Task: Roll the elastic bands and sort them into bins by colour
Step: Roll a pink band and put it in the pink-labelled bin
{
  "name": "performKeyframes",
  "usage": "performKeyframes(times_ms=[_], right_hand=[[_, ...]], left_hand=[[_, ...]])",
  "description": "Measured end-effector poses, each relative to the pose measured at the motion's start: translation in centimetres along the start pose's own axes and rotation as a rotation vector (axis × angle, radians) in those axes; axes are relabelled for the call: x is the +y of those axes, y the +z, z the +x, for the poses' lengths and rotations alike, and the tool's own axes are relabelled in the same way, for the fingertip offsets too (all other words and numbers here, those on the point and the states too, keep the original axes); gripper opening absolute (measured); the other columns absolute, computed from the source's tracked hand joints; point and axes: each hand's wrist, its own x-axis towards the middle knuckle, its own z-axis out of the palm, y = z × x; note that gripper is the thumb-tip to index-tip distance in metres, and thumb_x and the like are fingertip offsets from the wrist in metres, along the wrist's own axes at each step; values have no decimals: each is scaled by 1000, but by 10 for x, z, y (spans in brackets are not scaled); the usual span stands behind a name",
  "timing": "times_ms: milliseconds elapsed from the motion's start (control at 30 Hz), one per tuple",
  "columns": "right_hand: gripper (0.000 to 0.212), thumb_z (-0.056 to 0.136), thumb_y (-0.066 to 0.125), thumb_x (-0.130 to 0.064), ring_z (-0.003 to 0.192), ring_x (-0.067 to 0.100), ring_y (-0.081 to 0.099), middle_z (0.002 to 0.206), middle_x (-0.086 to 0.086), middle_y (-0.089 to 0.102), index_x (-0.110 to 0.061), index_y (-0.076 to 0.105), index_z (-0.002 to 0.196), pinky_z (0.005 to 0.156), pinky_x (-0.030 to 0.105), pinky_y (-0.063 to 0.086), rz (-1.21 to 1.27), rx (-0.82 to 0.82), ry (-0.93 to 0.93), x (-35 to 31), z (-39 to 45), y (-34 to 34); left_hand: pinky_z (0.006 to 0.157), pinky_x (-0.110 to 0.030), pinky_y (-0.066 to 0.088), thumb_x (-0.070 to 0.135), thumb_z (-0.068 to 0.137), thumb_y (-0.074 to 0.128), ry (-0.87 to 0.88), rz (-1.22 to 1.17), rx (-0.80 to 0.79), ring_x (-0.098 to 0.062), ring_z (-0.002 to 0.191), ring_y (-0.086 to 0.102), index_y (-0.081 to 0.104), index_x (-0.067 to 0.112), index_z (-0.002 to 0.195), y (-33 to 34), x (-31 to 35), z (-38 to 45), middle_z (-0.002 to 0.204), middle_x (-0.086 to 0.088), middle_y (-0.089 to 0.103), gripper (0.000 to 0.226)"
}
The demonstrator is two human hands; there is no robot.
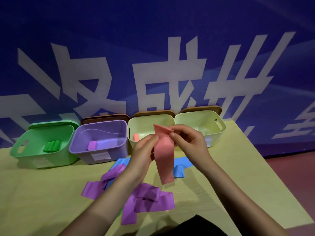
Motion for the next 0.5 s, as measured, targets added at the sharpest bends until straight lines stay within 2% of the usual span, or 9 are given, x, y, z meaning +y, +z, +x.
performKeyframes(times_ms=[100, 233, 300, 400, 500], right_hand=[[29, 88, 58, 7, 79, 15, 65, 88, -7, 70, -18, 72, 95, 72, 24, 52, -158, -43, -90, -2, 4, -2], [27, 89, 56, 6, 77, 9, 64, 87, -12, 68, -14, 72, 94, 71, 20, 50, -254, -108, -128, -4, 9, -4], [25, 89, 55, 6, 74, 8, 63, 84, -11, 68, -13, 72, 93, 70, 19, 49, -201, -117, -75, -7, 9, -5], [29, 89, 55, 6, 71, 5, 62, 81, -13, 68, -19, 71, 90, 69, 17, 49, -173, -92, -53, -8, 8, -7], [32, 90, 56, 3, 75, 8, 64, 83, -16, 69, -25, 71, 90, 70, 24, 53, -194, -60, -61, -7, 5, -8]], left_hand=[[79, -33, 47, 19, 97, 47, -36, -27, 9, -27, 98, 63, 68, 5, 109, -3, 4, 2, 111, -22, 67, 28], [101, -41, 44, 12, 91, 54, -48, -48, -40, -32, 110, 62, 69, 0, 107, -4, 11, 5, 111, -23, 67, 26], [100, -40, 45, 11, 89, 55, -40, -41, -56, -29, 104, 65, 69, -2, 105, -4, 14, 7, 106, -23, 69, 25], [92, -37, 48, 15, 91, 52, -37, -28, -44, -28, 100, 66, 70, 0, 103, 0, 15, 7, 103, -21, 70, 26], [86, -33, 49, 28, 101, 36, -84, -39, -47, -20, 97, 68, 66, 4, 108, 3, 14, 5, 102, -15, 72, 40]])
